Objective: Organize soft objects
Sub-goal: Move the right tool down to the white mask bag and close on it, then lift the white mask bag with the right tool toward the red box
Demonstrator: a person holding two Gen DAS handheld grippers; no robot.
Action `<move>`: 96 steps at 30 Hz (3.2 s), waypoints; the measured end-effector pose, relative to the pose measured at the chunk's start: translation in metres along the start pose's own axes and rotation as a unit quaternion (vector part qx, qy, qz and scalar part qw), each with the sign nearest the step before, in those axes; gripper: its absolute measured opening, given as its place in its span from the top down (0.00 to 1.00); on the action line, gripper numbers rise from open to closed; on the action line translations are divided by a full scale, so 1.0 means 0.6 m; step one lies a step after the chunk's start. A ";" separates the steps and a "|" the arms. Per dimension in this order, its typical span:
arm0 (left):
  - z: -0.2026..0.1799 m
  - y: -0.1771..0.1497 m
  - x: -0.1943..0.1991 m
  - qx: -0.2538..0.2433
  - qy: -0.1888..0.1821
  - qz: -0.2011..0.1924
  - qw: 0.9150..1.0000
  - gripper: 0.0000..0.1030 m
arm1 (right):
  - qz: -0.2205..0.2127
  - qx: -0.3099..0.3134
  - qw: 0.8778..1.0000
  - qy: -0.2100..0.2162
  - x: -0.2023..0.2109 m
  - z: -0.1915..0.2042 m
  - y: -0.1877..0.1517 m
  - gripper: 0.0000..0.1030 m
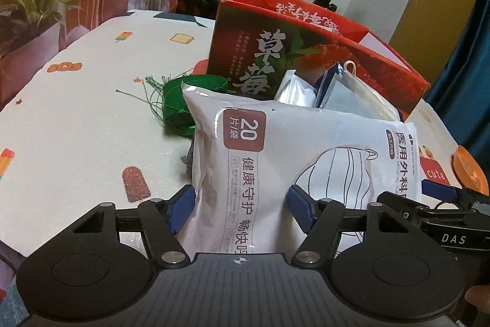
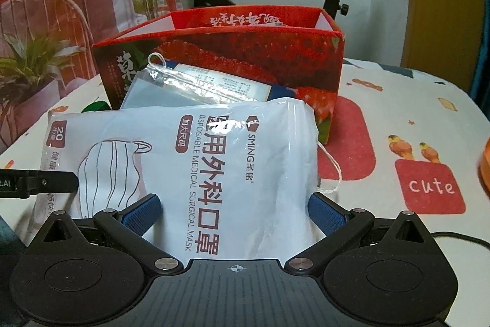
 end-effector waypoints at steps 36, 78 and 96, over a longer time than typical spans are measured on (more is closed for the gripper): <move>-0.038 -0.004 0.045 -0.045 -0.045 -0.060 0.996 0.38 | -0.048 0.012 0.999 0.010 0.106 0.008 0.008 0.20; -0.062 0.148 0.103 -0.093 -0.056 -0.114 0.987 0.38 | -0.125 0.048 0.991 0.022 0.148 0.001 0.192 0.20; -0.097 0.312 0.031 -0.107 -0.044 -0.099 0.988 0.38 | -0.126 0.039 0.991 0.017 0.048 -0.082 0.357 0.20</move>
Point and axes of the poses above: each gripper's, at about its wrist camera, not at the fingertips, and x roughly against the way its jaws point, z to its left, y to its top, the point moved 2 cm from there along -x, roughly the way its jaws point, and after that the axes turned 8 degrees about z, right-handed, at the moved point
